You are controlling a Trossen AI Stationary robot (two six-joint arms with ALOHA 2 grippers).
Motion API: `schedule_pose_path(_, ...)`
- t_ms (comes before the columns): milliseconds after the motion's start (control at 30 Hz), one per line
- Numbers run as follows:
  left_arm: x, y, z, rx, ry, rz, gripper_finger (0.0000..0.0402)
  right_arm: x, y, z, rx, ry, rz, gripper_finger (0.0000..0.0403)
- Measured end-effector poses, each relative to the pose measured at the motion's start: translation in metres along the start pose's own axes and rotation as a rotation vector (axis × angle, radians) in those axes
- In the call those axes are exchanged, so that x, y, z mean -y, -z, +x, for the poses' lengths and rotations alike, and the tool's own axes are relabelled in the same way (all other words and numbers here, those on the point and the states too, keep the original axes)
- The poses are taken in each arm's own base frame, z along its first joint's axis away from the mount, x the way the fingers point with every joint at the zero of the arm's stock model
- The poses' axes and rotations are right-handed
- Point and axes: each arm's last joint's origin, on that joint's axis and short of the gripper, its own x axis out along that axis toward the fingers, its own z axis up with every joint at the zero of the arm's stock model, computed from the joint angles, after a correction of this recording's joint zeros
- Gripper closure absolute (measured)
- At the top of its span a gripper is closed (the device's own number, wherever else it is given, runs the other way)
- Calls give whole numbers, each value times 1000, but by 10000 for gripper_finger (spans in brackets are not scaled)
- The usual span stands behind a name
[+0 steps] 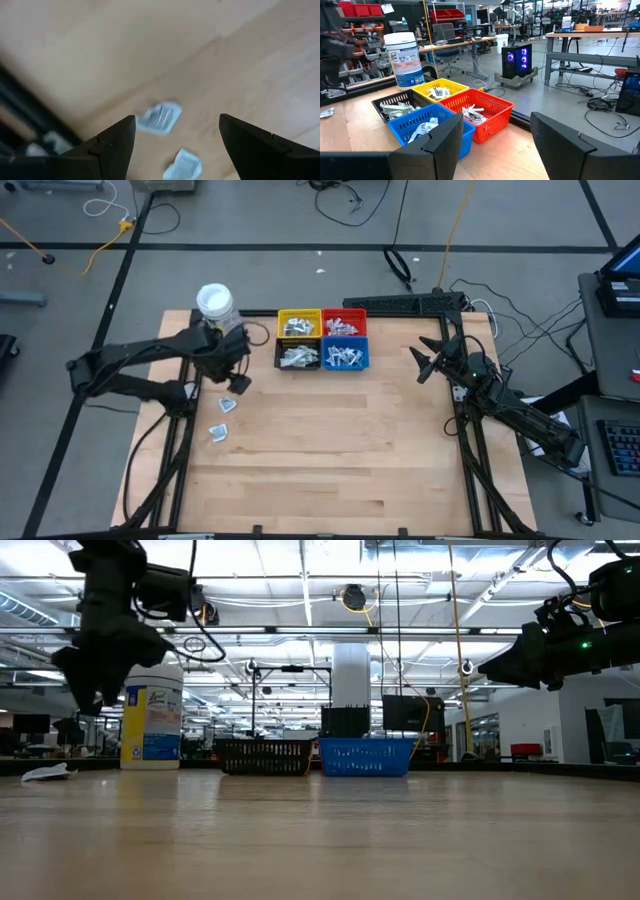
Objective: Pick & Place First Aid Supplies
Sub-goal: Put the gray towelette pack into the yellow basket
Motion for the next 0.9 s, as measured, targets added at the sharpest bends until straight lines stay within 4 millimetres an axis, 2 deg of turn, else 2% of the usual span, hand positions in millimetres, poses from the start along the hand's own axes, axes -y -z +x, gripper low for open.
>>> schedule_pose_path(200,-4,17,15,-92,-2,-37,108,0,0,0,0,0,0,174)
schedule_pose_path(533,-4,29,47,-105,-21,-90,108,0,0,0,0,0,0,174)
schedule_pose_path(900,7,24,76,-100,-131,-66,108,0,0,0,0,0,0,174)
